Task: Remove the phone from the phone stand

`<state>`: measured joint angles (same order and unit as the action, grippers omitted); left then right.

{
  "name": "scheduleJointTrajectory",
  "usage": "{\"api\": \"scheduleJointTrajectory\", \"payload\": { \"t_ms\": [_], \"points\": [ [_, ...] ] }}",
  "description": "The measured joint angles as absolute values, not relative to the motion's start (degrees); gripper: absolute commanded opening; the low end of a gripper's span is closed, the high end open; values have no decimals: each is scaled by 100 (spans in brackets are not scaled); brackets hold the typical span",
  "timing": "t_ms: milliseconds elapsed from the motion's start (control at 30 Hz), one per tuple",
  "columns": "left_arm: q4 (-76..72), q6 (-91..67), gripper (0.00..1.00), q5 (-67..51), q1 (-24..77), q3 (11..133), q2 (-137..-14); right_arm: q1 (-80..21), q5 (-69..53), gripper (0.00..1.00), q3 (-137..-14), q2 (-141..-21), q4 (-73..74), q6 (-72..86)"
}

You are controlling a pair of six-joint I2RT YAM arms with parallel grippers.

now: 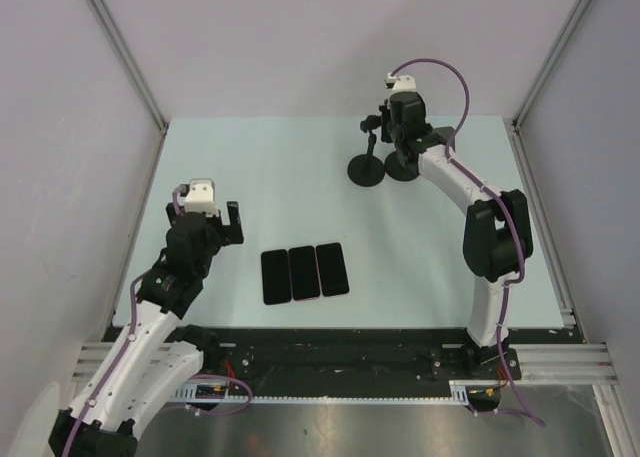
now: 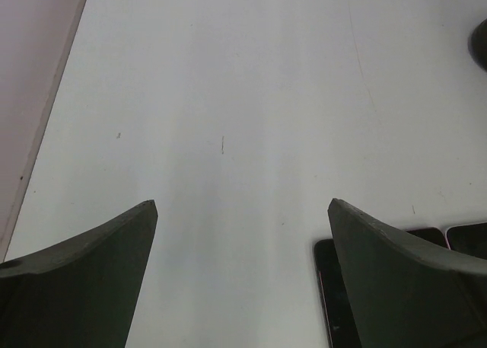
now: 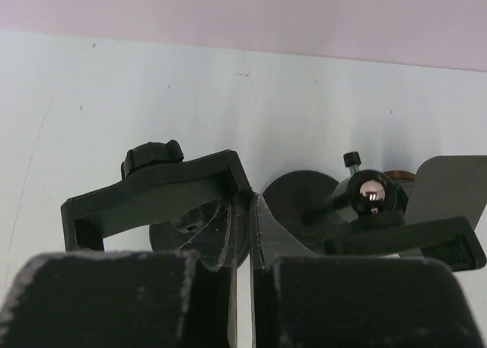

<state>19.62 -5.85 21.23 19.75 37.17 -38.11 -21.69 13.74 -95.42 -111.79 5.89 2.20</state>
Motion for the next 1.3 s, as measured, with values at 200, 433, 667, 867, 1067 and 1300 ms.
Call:
{"api": "scheduleJointTrajectory", "payload": {
  "t_ms": [200,433,667,867,1067,1300],
  "points": [
    [1898,-550,100,2233,1975,3688,-3754,-2167,1782,25,-9666,-11347,443,502],
    [1885,-576,100,2270,1975,3673,-3645,-2250,1796,67,-9668,-11306,357,604],
    [1865,-801,100,2449,1975,3673,-3192,-2309,1712,97,-9478,-10512,484,530],
    [1883,-904,100,2880,1975,3813,-2368,-2300,1815,100,-8523,-8853,384,489],
    [1785,-847,100,3426,1975,4453,-1590,-2091,2185,100,-7424,-7262,268,403],
    [1695,-668,100,4187,1975,4626,-1109,-1931,2749,100,-5907,-5533,189,270]
  ]
}}
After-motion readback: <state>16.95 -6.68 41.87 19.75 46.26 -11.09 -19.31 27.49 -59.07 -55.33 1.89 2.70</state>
